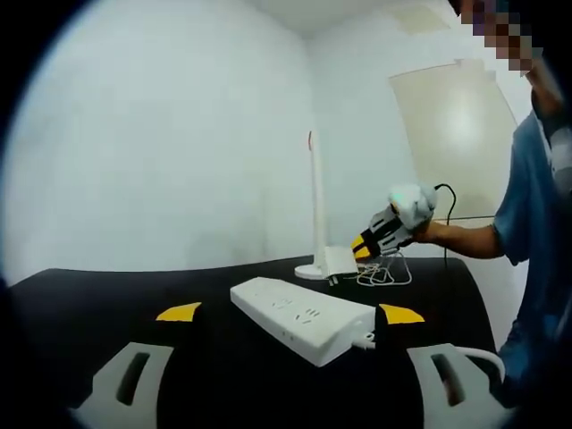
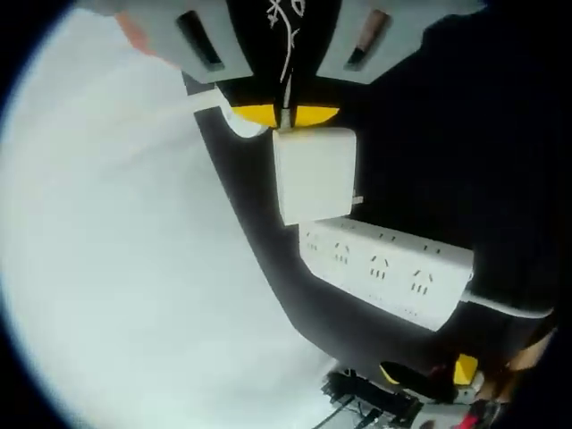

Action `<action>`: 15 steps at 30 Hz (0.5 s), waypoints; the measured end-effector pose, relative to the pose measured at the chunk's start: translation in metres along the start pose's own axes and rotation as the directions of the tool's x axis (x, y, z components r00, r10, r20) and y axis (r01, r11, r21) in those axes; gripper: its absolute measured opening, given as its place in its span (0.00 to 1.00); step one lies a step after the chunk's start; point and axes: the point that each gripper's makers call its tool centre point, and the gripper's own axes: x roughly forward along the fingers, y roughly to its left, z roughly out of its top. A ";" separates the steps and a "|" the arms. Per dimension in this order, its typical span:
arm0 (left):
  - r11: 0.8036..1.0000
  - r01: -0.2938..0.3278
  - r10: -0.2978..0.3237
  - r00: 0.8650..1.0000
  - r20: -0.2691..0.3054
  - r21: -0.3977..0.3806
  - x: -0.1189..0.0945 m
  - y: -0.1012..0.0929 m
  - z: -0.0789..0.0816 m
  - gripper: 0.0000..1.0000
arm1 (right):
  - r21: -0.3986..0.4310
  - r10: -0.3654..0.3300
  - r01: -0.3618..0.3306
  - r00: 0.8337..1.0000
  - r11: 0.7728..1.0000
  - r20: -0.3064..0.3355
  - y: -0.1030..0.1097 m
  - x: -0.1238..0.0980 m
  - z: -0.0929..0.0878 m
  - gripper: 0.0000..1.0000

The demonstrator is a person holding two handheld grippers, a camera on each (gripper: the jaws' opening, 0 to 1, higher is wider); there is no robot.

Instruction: Insert the desk lamp plug into the socket, turn on the power strip switch, turn on the lamp switch, then turn off the lamp switch, turn off the power strip switch, and remove the plug from the socket.

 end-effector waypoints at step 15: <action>1.000 -0.001 0.001 1.000 -0.006 0.004 0.000 -0.005 0.000 0.73 | -0.044 -0.150 0.156 0.983 0.987 0.108 -0.024 -0.013 0.019 0.06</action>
